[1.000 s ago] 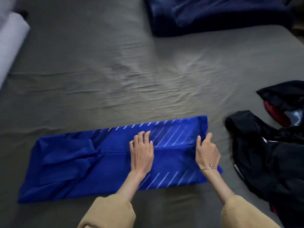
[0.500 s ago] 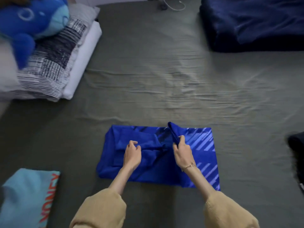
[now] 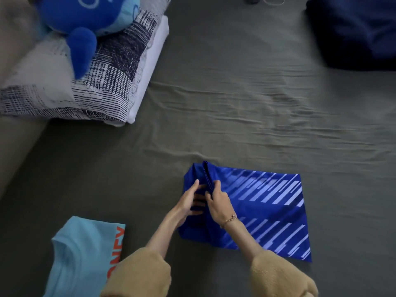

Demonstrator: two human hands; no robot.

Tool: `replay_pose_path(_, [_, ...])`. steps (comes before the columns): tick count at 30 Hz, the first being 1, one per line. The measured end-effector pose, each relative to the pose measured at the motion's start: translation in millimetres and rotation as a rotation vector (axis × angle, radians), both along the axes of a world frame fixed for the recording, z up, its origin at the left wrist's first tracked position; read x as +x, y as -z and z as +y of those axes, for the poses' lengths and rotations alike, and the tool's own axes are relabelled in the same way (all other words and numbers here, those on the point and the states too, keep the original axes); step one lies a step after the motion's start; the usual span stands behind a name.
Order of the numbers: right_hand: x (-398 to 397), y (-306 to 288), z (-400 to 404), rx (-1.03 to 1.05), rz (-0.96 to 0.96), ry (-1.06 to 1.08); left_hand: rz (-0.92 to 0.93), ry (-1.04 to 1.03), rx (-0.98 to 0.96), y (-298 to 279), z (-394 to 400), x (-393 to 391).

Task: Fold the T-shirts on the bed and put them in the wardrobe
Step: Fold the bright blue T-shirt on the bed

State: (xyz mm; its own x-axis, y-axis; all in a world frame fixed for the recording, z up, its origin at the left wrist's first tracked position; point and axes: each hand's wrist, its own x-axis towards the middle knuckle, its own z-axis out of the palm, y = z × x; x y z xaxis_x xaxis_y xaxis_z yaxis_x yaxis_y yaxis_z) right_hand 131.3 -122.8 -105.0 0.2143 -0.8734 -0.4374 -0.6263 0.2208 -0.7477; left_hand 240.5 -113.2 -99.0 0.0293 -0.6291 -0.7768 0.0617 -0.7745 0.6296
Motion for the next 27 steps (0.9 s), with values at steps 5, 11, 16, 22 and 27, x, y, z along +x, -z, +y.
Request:
replay_pose_path(5, [11.5, 3.8, -5.0, 0.100, -0.069, -0.070, -0.077, -0.034, -0.018, 6.4, -8.0, 13.2])
replay_pose_path(11, [-5.1, 8.7, -11.7, 0.106, -0.042, -0.036, -0.489, 0.037, -0.095, 20.2, -6.4, 15.4])
replay_pose_path(16, [-38.5, 13.8, -16.9, 0.087, -0.004, 0.092, -0.590, 0.226, -0.068, 14.5, -5.7, 12.0])
replay_pose_path(22, [-71.5, 17.0, -17.8, 0.042, 0.088, 0.118, -0.665, 0.509, 0.055, 7.8, -7.2, 3.3])
replay_pose_path(27, [-96.7, 12.7, -14.2, -0.060, 0.309, 0.233, -0.895, 0.531, 0.009, 2.9, 1.5, -19.6])
